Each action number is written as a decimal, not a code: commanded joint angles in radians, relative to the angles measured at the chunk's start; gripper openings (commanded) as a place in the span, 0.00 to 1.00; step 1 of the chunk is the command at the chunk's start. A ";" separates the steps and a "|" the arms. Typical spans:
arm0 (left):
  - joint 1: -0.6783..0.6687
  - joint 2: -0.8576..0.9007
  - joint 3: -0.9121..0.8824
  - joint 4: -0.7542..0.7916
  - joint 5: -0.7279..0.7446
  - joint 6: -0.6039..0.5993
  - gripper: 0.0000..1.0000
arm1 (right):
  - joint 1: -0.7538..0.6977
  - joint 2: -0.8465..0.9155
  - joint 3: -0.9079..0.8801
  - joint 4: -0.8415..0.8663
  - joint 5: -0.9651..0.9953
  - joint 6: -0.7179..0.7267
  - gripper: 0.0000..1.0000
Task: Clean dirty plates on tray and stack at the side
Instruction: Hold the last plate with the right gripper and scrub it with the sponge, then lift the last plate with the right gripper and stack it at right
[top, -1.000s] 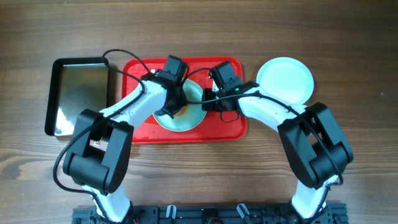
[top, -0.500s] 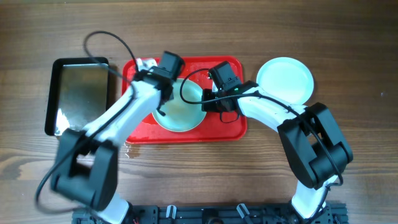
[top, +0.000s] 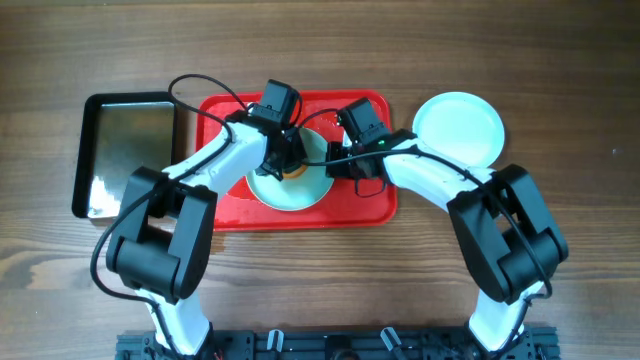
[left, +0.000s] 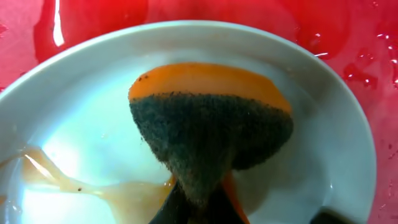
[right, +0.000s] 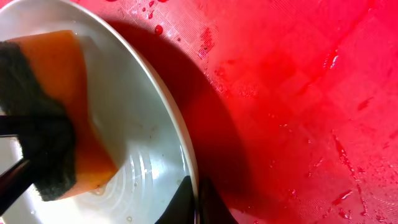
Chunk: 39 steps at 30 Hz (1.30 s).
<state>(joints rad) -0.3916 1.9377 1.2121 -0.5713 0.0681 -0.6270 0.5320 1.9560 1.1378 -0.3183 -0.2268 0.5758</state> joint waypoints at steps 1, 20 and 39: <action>-0.004 0.073 -0.008 -0.075 -0.148 -0.009 0.04 | -0.003 0.026 -0.005 -0.019 0.048 0.002 0.04; 0.069 -0.283 -0.007 -0.231 -0.549 -0.167 0.04 | -0.003 -0.051 0.105 -0.147 0.284 -0.093 0.04; 0.121 -0.301 -0.008 -0.219 -0.218 -0.085 0.04 | 0.233 -0.341 0.246 0.023 1.271 -1.118 0.04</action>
<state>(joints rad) -0.2737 1.6363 1.2098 -0.7929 -0.1577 -0.7341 0.7204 1.6165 1.3678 -0.3267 0.9504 -0.3904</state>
